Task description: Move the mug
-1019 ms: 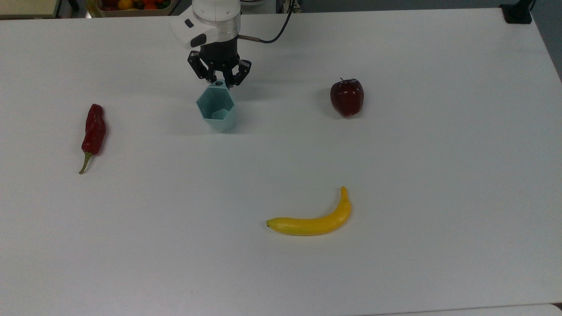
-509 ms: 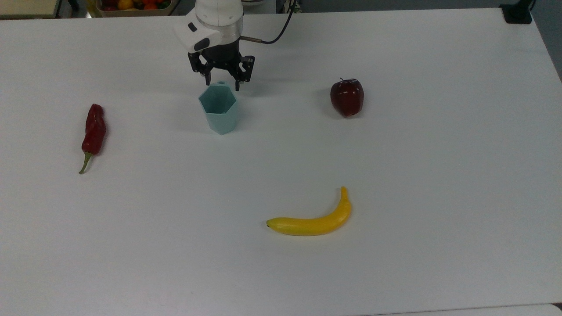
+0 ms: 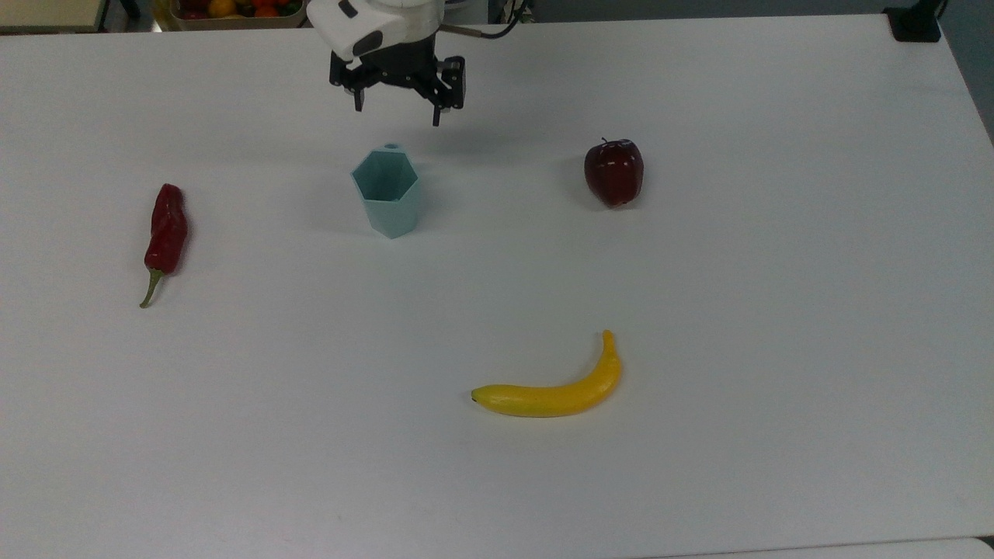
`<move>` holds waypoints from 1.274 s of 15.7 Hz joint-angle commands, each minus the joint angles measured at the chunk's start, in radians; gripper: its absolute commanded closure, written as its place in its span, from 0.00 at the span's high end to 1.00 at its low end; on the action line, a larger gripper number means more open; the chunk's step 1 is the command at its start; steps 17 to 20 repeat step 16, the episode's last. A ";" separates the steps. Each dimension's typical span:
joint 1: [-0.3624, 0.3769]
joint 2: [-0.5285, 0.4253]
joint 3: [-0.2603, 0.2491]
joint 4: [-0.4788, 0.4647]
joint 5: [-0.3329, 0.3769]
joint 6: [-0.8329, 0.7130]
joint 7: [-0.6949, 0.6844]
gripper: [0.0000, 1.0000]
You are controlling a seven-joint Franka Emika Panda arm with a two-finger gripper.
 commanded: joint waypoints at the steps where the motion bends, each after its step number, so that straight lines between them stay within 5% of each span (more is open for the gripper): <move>1: 0.016 0.000 -0.005 0.179 0.011 -0.167 -0.063 1.00; 7: -0.006 -0.009 -0.022 0.353 0.098 -0.307 -0.063 1.00; 20: -0.007 -0.026 -0.019 0.364 0.104 -0.358 -0.064 1.00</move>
